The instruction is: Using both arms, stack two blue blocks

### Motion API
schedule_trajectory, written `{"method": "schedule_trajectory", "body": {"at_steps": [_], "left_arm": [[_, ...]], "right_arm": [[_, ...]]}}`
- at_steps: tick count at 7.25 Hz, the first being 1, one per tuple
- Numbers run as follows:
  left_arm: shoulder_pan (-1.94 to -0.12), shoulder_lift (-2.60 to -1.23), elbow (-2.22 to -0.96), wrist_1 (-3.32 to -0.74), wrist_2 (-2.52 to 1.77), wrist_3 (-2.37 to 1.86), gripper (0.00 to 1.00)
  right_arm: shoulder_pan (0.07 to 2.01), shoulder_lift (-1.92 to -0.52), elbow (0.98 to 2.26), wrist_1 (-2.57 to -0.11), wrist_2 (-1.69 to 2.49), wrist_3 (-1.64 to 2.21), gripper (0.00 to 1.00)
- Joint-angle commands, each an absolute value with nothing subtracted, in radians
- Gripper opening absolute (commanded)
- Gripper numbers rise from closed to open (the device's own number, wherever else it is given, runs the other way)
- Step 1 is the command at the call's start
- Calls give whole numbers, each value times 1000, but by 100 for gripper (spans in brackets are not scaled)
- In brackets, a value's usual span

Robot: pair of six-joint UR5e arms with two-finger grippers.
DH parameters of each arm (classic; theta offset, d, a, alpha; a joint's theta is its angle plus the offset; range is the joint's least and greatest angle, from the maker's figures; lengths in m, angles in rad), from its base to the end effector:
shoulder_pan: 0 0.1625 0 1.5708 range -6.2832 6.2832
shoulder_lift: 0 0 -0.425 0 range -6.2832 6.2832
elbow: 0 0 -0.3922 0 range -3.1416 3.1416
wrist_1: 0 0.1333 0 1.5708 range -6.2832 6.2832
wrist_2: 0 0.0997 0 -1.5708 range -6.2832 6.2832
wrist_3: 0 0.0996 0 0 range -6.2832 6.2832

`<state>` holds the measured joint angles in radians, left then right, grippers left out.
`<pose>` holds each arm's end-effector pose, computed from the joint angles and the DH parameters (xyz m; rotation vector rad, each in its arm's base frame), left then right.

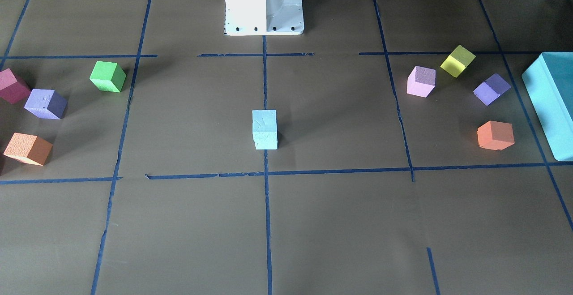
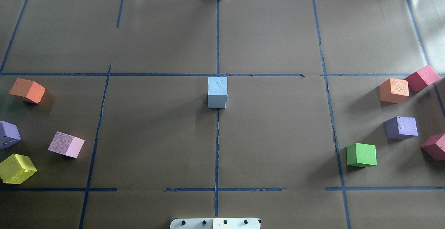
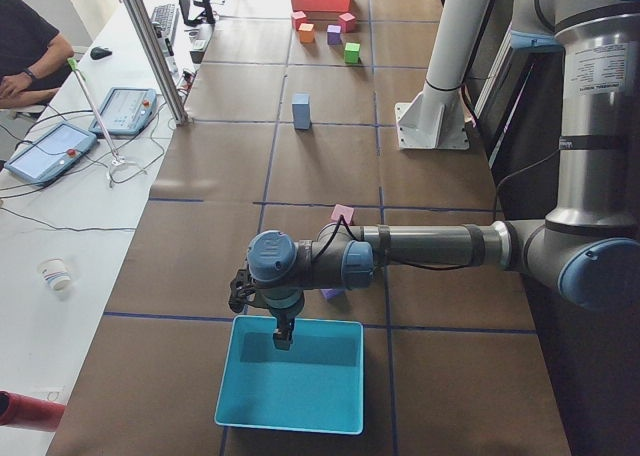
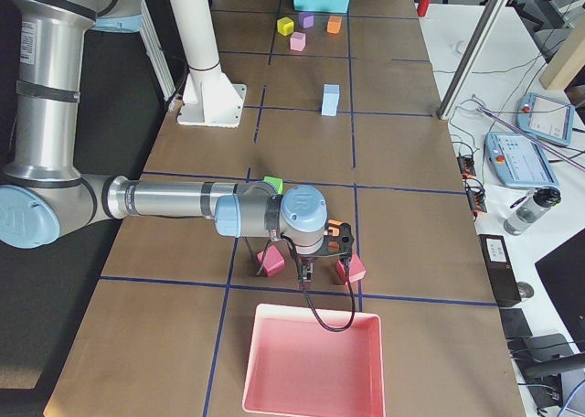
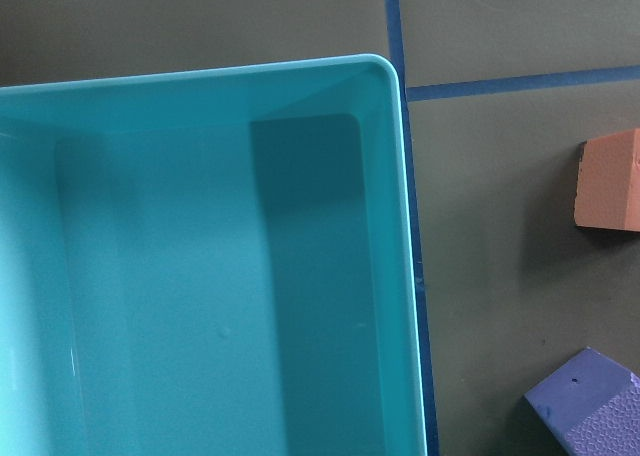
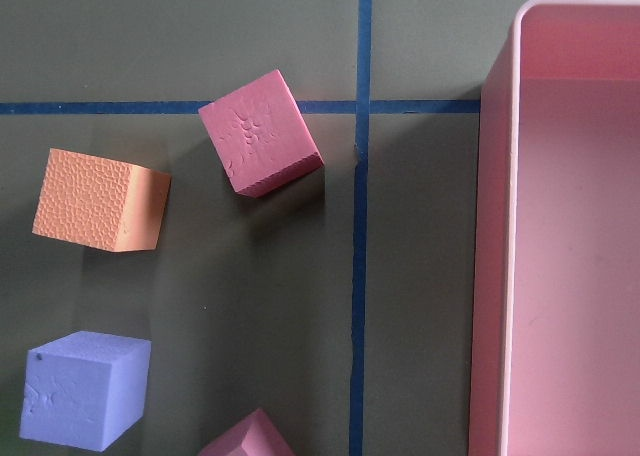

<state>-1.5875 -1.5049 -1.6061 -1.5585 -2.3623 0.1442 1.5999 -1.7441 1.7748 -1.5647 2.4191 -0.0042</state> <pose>-0.0701 -0.4595 0.6728 0.0231 0.7925 0.1038 0.0708 -0.4189 0.6312 0.0487 -0.8475 0.0078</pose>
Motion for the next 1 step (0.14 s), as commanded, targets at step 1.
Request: {"method": "schedule_trajectory", "body": {"at_steps": [1], "left_arm": [[-1588,-1505,-1606,-1559,-2362,144,100]], "right_arm": [[1600,-1743,1775,-1565,2419,-3,100]]}}
